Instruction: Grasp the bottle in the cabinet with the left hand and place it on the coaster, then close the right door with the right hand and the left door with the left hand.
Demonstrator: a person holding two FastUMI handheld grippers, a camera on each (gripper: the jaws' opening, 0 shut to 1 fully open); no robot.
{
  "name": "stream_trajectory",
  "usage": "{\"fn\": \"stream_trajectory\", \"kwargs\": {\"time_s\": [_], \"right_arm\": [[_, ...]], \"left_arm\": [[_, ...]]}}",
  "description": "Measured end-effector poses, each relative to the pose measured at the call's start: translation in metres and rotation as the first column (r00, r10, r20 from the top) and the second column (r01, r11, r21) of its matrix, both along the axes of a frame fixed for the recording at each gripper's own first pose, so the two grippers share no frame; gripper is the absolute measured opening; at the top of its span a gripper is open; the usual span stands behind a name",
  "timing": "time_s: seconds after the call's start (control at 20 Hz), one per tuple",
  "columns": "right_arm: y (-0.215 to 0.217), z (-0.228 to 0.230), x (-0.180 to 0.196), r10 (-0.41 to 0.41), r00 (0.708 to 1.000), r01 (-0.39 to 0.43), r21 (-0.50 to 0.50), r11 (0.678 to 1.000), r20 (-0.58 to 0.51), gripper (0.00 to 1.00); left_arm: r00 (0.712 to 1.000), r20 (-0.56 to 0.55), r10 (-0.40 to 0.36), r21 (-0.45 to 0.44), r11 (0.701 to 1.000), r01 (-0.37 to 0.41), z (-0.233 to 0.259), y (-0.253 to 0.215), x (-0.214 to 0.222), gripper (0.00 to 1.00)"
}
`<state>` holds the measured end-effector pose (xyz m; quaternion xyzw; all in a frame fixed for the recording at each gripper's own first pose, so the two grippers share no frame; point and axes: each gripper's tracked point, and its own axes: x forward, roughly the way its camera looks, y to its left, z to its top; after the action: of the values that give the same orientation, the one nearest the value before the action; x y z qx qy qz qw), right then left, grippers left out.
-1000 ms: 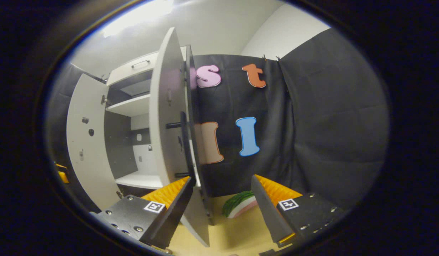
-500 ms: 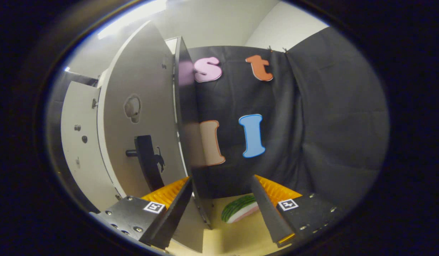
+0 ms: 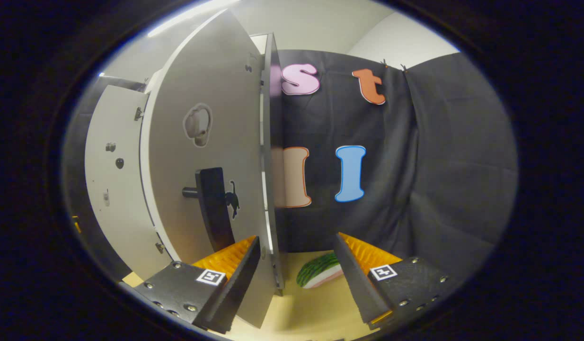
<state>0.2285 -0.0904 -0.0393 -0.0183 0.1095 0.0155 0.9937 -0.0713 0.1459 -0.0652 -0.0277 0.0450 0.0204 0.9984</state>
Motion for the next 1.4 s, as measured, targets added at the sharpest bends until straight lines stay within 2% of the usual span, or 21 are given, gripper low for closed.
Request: {"fn": "stream_trajectory", "kwargs": {"time_s": [0.2, 0.4, 0.9, 1.1, 1.15, 1.2, 1.4], "right_arm": [[0.028, 0.001, 0.007, 0.013, 1.0, -0.013, 0.021, 1.0, 0.004, 0.95], [0.042, 0.009, 0.015, 0.001, 0.999, -0.001, -0.004, 1.0, 0.053, 0.96], [0.067, 0.008, 0.031, -0.05, 0.994, 0.049, 0.013, 0.999, 0.095, 0.96], [0.094, 0.001, 0.043, -0.004, 0.996, 0.0, 0.047, 0.999, 0.085, 0.96], [0.102, -0.001, 0.045, 0.006, 0.996, -0.01, 0.043, 0.999, 0.087, 0.89], [0.108, -0.004, 0.046, 0.013, 0.997, -0.015, 0.032, 0.999, 0.081, 0.96], [0.126, -0.005, 0.036, 0.03, 0.993, -0.024, -0.057, 0.998, 0.118, 0.98]], "left_arm": [[1.0, -0.013, -0.007, -0.025, 1.0, 0.007, -0.002, 0.005, 0.002, 0.96], [0.999, -0.031, 0.028, -0.006, 1.0, -0.028, -0.002, 0.024, -0.005, 0.97], [0.994, -0.047, 0.098, 0.007, 0.995, -0.097, -0.005, 0.079, -0.019, 0.96], [0.991, -0.042, 0.127, -0.006, 0.992, -0.128, -0.008, 0.102, -0.023, 0.95], [0.991, -0.048, 0.126, -0.023, 0.992, -0.127, -0.01, 0.105, -0.023, 0.95], [0.991, -0.054, 0.124, -0.033, 0.992, -0.126, -0.013, 0.111, -0.022, 0.96], [0.986, -0.054, 0.159, 0.009, 0.987, -0.158, -0.017, 0.148, -0.016, 0.95]]}}
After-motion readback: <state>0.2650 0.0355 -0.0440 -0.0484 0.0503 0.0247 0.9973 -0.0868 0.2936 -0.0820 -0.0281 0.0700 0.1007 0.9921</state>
